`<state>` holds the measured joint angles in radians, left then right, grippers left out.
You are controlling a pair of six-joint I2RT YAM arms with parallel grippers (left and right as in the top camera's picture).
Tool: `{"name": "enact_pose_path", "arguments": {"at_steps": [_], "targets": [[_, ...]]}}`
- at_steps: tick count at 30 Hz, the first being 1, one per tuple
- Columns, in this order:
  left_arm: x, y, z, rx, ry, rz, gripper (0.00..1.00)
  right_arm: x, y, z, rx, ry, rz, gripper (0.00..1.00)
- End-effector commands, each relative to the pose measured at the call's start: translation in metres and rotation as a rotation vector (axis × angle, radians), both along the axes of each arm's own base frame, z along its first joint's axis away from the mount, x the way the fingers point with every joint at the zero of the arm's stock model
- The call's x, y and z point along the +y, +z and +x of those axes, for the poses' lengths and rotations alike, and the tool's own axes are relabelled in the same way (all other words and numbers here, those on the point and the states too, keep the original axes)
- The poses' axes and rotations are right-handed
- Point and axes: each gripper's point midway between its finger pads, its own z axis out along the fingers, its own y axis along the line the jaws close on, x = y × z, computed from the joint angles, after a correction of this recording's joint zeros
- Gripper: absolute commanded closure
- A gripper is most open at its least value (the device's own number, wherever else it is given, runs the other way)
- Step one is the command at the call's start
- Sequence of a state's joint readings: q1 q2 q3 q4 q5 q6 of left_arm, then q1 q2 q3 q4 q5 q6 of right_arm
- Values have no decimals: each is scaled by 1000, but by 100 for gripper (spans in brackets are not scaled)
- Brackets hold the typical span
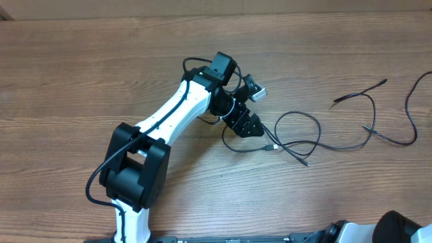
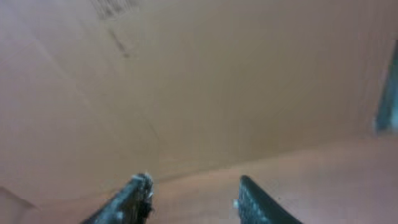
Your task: Untangle cables
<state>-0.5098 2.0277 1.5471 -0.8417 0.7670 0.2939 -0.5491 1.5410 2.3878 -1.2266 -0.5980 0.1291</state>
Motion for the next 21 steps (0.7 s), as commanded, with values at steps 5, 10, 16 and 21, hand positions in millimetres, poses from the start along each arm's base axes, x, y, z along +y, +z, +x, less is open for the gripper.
{"name": "enact_pose_path", "arguments": {"at_steps": [5, 10, 16, 21], "targets": [[23, 11, 23, -3, 91, -15, 0, -6, -71, -4, 280, 2, 49, 39], [56, 25, 47, -100, 213, 90, 0, -6, -104, -7, 416, 13, 100, 24], [95, 47, 65, -231, 372, 255, 0, -6, -133, -4, 529, 45, 121, 19], [110, 75, 69, -295, 456, 268, 1, 17, -183, 6, 706, 96, 91, 0]]}}
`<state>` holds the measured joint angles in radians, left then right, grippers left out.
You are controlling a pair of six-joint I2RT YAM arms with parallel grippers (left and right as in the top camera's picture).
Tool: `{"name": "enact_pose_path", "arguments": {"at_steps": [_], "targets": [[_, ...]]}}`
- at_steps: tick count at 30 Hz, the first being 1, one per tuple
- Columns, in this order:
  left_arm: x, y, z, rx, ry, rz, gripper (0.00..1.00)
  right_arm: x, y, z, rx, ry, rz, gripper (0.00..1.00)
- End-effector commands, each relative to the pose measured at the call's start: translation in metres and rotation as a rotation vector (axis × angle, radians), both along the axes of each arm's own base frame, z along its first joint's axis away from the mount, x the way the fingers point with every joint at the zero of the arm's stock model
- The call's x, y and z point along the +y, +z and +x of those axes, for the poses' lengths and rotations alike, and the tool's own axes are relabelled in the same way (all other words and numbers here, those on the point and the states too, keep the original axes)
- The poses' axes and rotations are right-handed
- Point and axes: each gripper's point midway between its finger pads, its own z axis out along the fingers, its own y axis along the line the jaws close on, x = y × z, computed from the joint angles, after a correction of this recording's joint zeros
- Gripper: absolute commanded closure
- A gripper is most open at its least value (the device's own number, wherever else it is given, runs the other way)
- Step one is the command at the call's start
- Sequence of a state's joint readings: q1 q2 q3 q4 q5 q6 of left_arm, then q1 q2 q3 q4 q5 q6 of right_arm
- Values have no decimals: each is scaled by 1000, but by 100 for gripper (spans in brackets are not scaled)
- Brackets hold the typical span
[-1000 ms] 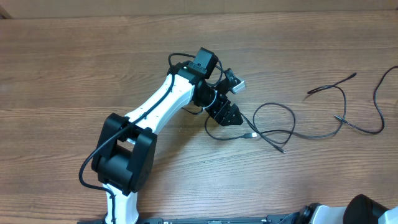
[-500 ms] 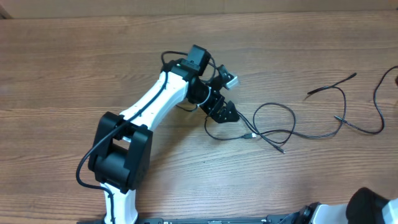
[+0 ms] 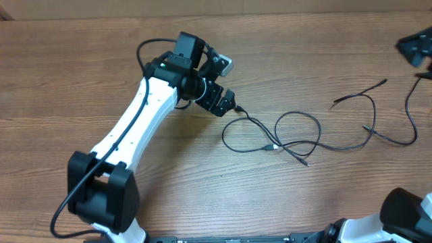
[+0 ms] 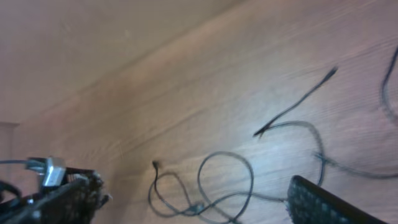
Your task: Untangle cables
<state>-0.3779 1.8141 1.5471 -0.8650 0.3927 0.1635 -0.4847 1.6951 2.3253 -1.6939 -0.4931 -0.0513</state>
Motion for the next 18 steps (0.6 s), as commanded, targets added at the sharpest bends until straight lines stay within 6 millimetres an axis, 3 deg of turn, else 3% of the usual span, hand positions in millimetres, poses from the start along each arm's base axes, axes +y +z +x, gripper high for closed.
{"name": "enact_pose_path", "arguments": {"at_steps": [1, 4, 5, 9, 14, 18], "targets": [[25, 27, 9, -68, 125, 33, 1, 19, -53, 5, 192, 54, -50, 0], [51, 34, 14, -73, 207, 53, 0, 34, -102, -1, 371, 44, -61, 0], [67, 33, 16, -60, 255, 75, 0, 43, -132, 1, 439, 27, -56, 0], [102, 26, 16, -7, 335, 102, 0, 58, -184, -2, 500, -43, -2, 0], [123, 25, 17, 17, 388, 104, 0, 65, -217, -39, 473, -110, 22, 0], [123, 25, 18, 15, 389, 100, 0, 72, -221, -73, 352, -188, 51, 0]]}}
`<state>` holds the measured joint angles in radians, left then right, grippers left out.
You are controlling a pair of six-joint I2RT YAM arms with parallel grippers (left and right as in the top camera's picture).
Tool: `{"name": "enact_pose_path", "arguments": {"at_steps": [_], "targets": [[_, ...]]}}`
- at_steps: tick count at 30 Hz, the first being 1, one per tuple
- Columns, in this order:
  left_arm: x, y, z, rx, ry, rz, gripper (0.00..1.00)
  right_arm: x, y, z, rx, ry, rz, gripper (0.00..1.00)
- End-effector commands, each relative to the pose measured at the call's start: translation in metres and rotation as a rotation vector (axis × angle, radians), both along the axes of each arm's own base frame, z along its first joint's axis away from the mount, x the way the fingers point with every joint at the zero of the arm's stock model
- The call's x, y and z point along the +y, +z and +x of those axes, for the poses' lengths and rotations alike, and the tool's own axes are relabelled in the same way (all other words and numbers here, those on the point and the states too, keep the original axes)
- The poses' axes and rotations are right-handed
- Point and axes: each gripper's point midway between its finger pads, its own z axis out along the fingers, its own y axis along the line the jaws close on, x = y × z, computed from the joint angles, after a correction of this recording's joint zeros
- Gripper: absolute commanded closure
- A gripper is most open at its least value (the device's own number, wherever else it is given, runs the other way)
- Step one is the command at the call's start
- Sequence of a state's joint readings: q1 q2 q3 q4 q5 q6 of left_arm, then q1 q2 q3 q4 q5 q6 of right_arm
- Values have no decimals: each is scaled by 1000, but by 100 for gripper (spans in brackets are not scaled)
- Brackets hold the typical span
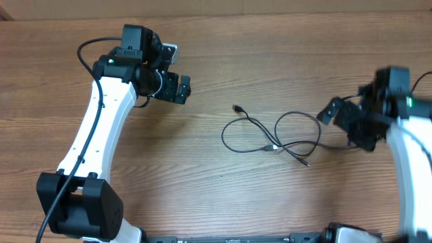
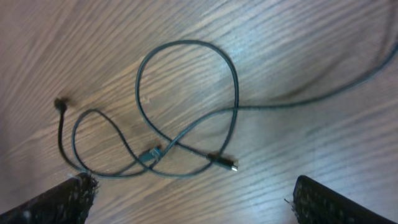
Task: Untangle cables
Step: 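Lower the right gripper onto the cables at right and grasp one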
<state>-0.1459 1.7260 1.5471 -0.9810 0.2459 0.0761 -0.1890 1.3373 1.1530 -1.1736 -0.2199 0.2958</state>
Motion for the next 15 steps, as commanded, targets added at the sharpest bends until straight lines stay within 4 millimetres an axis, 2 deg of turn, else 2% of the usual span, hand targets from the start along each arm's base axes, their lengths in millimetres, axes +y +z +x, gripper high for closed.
{"name": "enact_pose_path", "arguments": {"at_steps": [1, 4, 6, 9, 12, 14, 15], "targets": [[2, 8, -1, -16, 21, -8, 0, 3, 6, -20, -99, -75, 1, 0], [2, 9, 1, -23, 21, -9, 0, 10, 2, -28, -145, -62, 25, 0], [2, 9, 1, -22, 21, -8, 0, 18, 3, -26, -156, -45, 68, 0], [2, 9, 1, -22, 20, -8, 0, 19, -1, -21, -146, -42, 82, 0], [2, 9, 1, -22, 20, -8, 0, 8, -14, -17, -89, -152, 66, 0], [2, 9, 1, -22, 20, -8, 0, -11, -31, -19, 2, -335, 18, 0], [2, 9, 1, -22, 20, -8, 0, -14, -35, -19, 23, -369, 9, 0]]}}
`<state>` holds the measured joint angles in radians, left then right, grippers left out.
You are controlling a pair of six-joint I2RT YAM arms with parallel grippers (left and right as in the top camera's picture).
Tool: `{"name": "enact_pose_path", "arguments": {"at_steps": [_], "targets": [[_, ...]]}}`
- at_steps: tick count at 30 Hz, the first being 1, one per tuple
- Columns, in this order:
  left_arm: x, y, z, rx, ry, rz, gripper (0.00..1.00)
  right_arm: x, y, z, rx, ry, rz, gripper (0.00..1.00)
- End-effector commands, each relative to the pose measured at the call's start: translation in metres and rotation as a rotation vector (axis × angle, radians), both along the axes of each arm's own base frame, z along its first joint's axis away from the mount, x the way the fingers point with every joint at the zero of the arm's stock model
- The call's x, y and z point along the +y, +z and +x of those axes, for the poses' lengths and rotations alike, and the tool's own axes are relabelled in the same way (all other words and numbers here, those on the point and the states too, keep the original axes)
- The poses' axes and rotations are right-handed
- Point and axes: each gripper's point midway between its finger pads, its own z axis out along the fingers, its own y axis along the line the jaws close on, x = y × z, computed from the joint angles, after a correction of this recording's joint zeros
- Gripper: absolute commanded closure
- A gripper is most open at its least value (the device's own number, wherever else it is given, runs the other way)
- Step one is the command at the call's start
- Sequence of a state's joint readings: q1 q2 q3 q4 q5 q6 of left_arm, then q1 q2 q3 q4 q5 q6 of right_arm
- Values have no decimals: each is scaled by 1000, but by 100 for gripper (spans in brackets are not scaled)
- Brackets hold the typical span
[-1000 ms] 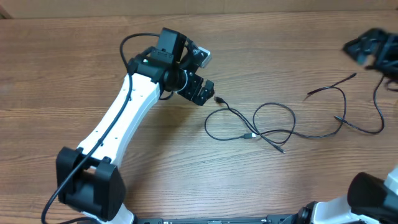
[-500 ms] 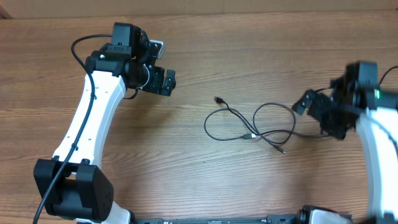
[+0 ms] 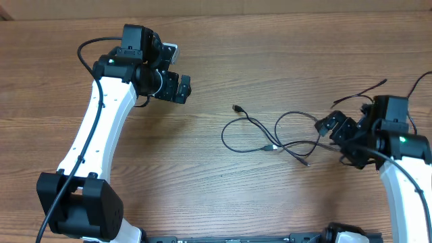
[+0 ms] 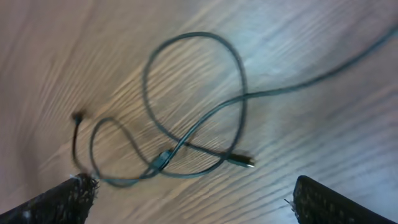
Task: Untangle cables
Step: 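Lower the right gripper onto the cables at right and grasp one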
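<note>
Thin dark cables point(image 3: 270, 131) lie looped and crossed over each other on the wooden table point(image 3: 216, 196), with one plug end point(image 3: 235, 107) at the left and another connector point(image 3: 304, 162) at the lower middle. In the right wrist view the loops point(image 4: 193, 106) lie ahead of the fingers. My right gripper point(image 3: 335, 129) stands open just right of the tangle, over the strand running right. My left gripper point(image 3: 181, 88) hangs up at the far left, apart from the cables; whether it is open does not show.
More cable point(image 3: 364, 91) trails to the right behind the right arm, with another strand at the table's right edge point(image 3: 422, 84). The left arm's own black cable point(image 3: 91, 50) loops near its wrist.
My right gripper has moved a little lower and closer toward the tangle. The left arm and the cables lie as before.
My left gripper stood over the left part of the tangle, right arm out of sight. Then the left one was farther up-left near a plug end. Then it was clear at far left, with the right gripper open beside the tangle, where it remains.
</note>
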<state>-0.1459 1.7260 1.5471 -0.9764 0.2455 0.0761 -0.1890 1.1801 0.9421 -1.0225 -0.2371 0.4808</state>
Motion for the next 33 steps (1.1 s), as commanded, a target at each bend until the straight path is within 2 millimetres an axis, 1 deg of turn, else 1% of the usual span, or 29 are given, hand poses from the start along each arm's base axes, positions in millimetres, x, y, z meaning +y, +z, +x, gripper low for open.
{"name": "enact_pose_path", "arguments": {"at_steps": [1, 3, 4, 7, 8, 11, 12, 16, 20, 22, 23, 24, 26, 28, 29, 30, 31, 32, 33], "targets": [[2, 8, 0, -18, 20, -8, 0, -25, -26, -3, 138, -255, -45, 0], [2, 8, 0, -18, 20, -8, 0, -27, -37, -3, 181, -280, -44, 0], [2, 8, 0, -17, 20, -8, 0, -27, -47, -2, 220, -283, -41, 0], [2, 8, 0, -17, 20, -8, 0, -27, -62, -1, 271, -281, -39, 0], [2, 8, 0, -17, 20, -8, 0, -29, -71, 1, 292, -283, -46, 0], [2, 8, 0, -17, 20, -8, 0, -29, -81, 4, 305, -282, -45, 0], [2, 8, 0, -17, 20, -8, 0, -30, -88, 6, 300, -287, -45, 0], [2, 8, 0, -18, 20, -8, 0, -29, -111, -3, 301, -338, -35, 0], [2, 8, 0, -17, 20, -8, 1, -31, -127, -7, 280, -343, -49, 11], [2, 8, 0, -18, 20, -8, 0, -33, -129, -3, 256, -347, -59, 13], [2, 8, 0, -18, 20, -8, 0, -38, -131, 0, 235, -358, -79, 17], [2, 8, 0, -17, 20, -8, 0, -45, -138, 0, 211, -425, -101, 17], [2, 8, 0, -17, 20, -8, 0, -48, -143, 3, 173, -447, -105, 18], [2, 8, 0, -17, 20, -8, 0, -49, -148, 12, 101, -451, -102, 18], [2, 8, 0, -17, 20, -8, 0, -50, -148, 19, 59, -454, -100, 23], [2, 8, 0, -17, 20, -8, 0, -51, -147, 21, 48, -454, -100, 26], [2, 8, 0, -17, 20, -8, 0, -51, -146, 25, 30, -455, -99, 32], [2, 8, 0, -18, 20, -8, 0, -52, -143, 31, 3, -456, -96, 39], [2, 8, 0, -17, 20, -8, 0, -51, -139, 39, -34, -453, -79, 44]]}}
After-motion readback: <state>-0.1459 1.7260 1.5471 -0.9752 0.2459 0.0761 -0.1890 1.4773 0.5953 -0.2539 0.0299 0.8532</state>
